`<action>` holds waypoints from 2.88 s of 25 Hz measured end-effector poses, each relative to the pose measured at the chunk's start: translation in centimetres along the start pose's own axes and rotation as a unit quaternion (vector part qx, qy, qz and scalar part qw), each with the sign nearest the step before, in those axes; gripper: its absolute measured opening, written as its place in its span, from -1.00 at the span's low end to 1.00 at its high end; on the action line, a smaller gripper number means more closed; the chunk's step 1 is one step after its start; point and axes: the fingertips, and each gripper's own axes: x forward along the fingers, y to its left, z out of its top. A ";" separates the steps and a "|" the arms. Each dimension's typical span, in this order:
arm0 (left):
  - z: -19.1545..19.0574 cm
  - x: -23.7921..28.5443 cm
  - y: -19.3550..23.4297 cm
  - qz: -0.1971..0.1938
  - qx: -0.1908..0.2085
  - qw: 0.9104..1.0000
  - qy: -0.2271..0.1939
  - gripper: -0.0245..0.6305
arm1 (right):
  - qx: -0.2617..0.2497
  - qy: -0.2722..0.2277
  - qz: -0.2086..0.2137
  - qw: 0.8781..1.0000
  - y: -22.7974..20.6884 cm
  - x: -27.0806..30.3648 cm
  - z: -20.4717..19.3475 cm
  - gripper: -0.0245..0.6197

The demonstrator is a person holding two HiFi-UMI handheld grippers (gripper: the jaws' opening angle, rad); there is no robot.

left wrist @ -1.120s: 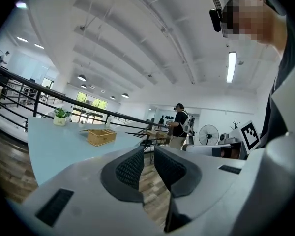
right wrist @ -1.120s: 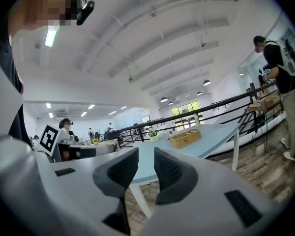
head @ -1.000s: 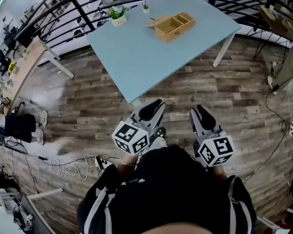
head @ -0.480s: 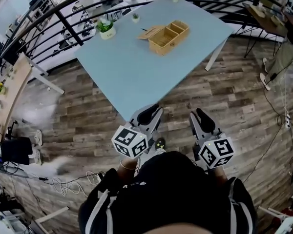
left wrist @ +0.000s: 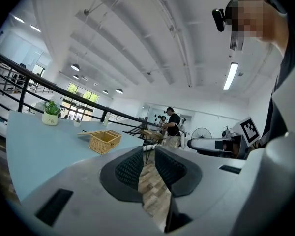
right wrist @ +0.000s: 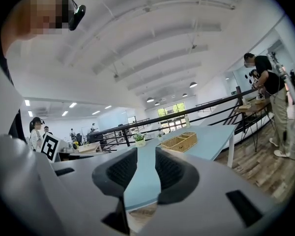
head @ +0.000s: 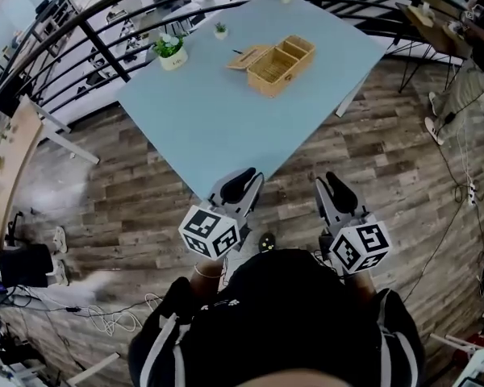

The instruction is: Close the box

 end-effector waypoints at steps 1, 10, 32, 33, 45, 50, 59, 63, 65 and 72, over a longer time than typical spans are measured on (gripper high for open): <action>0.1 0.0 0.4 0.000 0.000 1.000 -0.001 -0.76 | -0.001 0.001 0.000 1.000 0.1 0.3 0.0 -0.57; -0.7 2.0 2.5 0.000 -0.009 1.000 0.015 -0.76 | 0.005 0.015 -0.014 1.000 -1.8 2.1 -0.6 -0.57; 1.5 16.8 8.7 0.070 -0.036 0.997 0.013 -0.70 | 0.006 0.028 0.048 0.998 -15.9 13.2 4.0 -0.57; 1.6 17.8 9.0 0.078 -0.036 0.996 0.012 -0.70 | 0.005 0.029 0.056 0.998 -16.9 14.1 4.3 -0.57; 3.4 23.4 11.3 0.178 -0.064 0.982 -0.014 -0.68 | -0.015 0.064 0.160 0.985 -22.6 20.6 7.7 -0.57; 2.8 24.2 12.0 0.213 -0.074 0.974 -0.014 -0.67 | -0.018 0.074 0.191 0.979 -23.6 21.6 7.6 -0.57; 2.2 24.0 13.9 0.249 -0.091 0.964 -0.011 -0.67 | -0.023 0.087 0.229 0.969 -23.5 24.4 6.8 -0.57; 2.7 23.0 16.4 0.263 -0.097 0.960 -0.014 -0.66 | -0.032 0.086 0.233 0.968 -22.6 25.9 7.1 -0.57; 3.0 22.4 17.9 0.273 -0.102 0.957 -0.010 -0.64 | -0.035 0.087 0.232 0.968 -22.3 26.6 7.3 -0.57; 4.2 22.1 24.2 0.290 -0.131 0.948 -0.023 -0.61 | -0.040 0.100 0.232 0.967 -21.9 30.5 7.4 -0.57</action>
